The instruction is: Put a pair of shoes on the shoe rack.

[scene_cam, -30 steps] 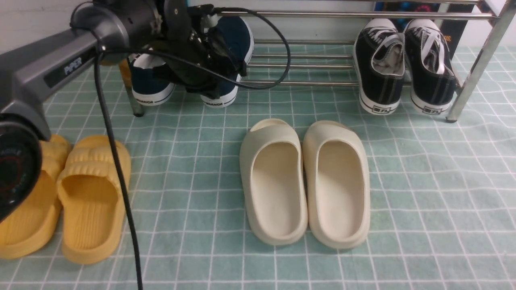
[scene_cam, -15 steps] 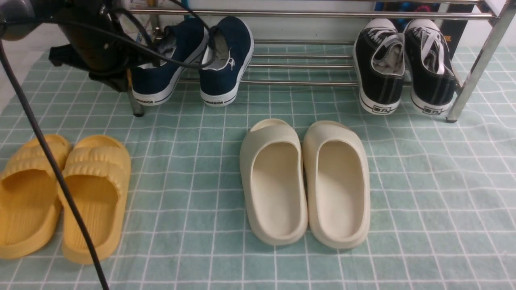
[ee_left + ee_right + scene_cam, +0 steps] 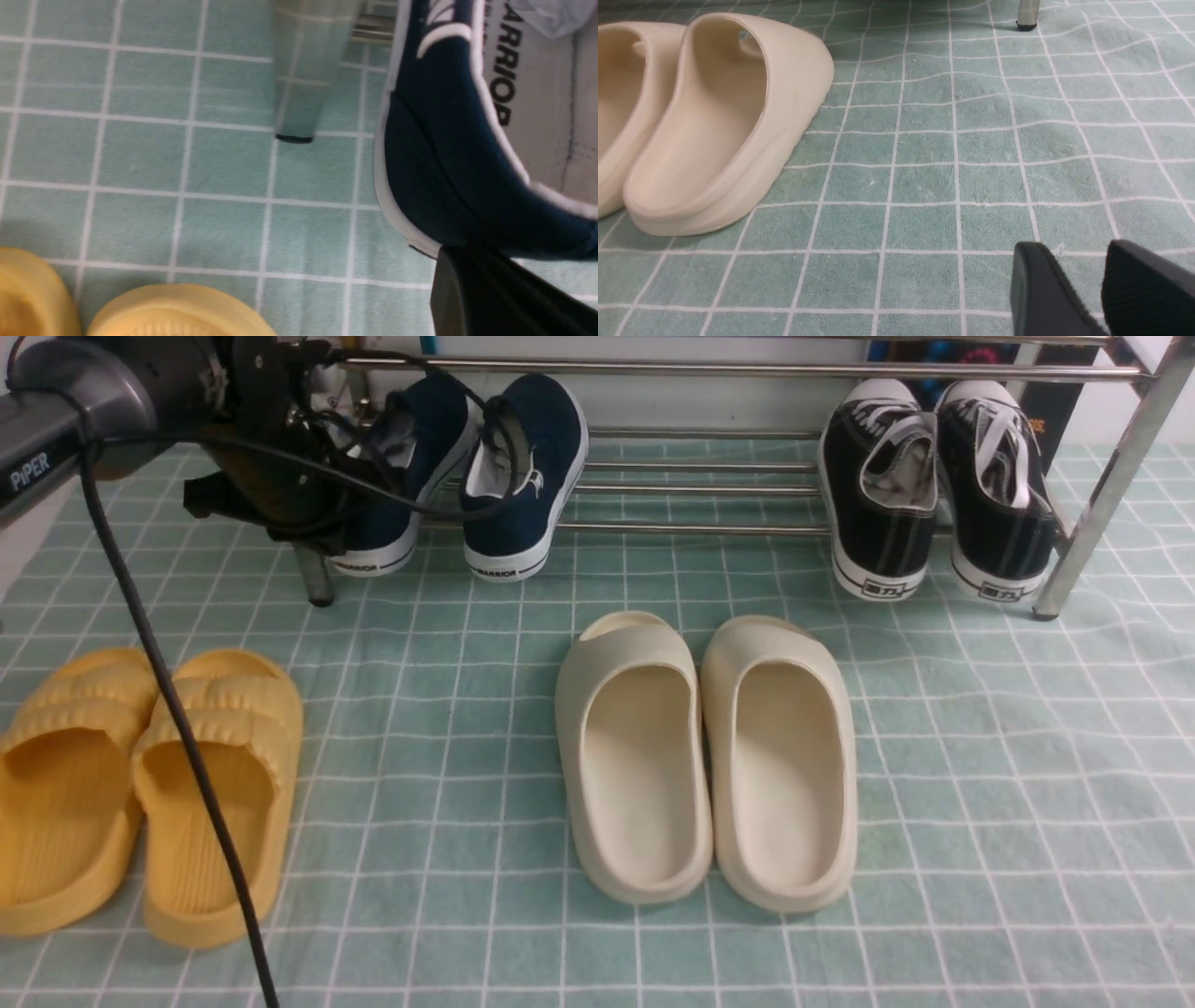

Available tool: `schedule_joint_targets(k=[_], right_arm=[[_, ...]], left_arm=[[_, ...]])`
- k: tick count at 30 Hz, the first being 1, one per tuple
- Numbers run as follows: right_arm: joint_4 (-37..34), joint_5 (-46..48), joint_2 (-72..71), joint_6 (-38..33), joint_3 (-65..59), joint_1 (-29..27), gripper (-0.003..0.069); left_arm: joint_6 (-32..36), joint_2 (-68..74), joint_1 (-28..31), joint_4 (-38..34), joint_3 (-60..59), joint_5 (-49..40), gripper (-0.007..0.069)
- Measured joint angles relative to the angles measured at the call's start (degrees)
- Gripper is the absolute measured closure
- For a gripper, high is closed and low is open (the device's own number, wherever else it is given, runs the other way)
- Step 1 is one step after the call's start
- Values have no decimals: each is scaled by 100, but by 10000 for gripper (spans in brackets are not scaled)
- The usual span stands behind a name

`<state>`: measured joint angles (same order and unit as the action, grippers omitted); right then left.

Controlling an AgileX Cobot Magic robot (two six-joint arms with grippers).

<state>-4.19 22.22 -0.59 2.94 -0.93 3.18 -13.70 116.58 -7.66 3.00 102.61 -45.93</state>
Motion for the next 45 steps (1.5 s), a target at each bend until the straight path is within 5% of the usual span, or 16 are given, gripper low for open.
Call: schedule_joint_targets(k=[9, 18, 32, 45], right_arm=[[0, 0, 0, 0, 0, 0, 419], [0, 0, 0, 0, 0, 0, 419], [0, 0, 0, 0, 0, 0, 419], [0, 0, 0, 0, 0, 0, 419]], left_arm=[[85, -148, -74, -56, 28, -458, 638], [306, -2185, -74, -68, -360, -1612, 638], [193, -7383, -74, -1071, -5954, 1812, 638], [193, -11130, -74, -420, -8459, 2093, 638]])
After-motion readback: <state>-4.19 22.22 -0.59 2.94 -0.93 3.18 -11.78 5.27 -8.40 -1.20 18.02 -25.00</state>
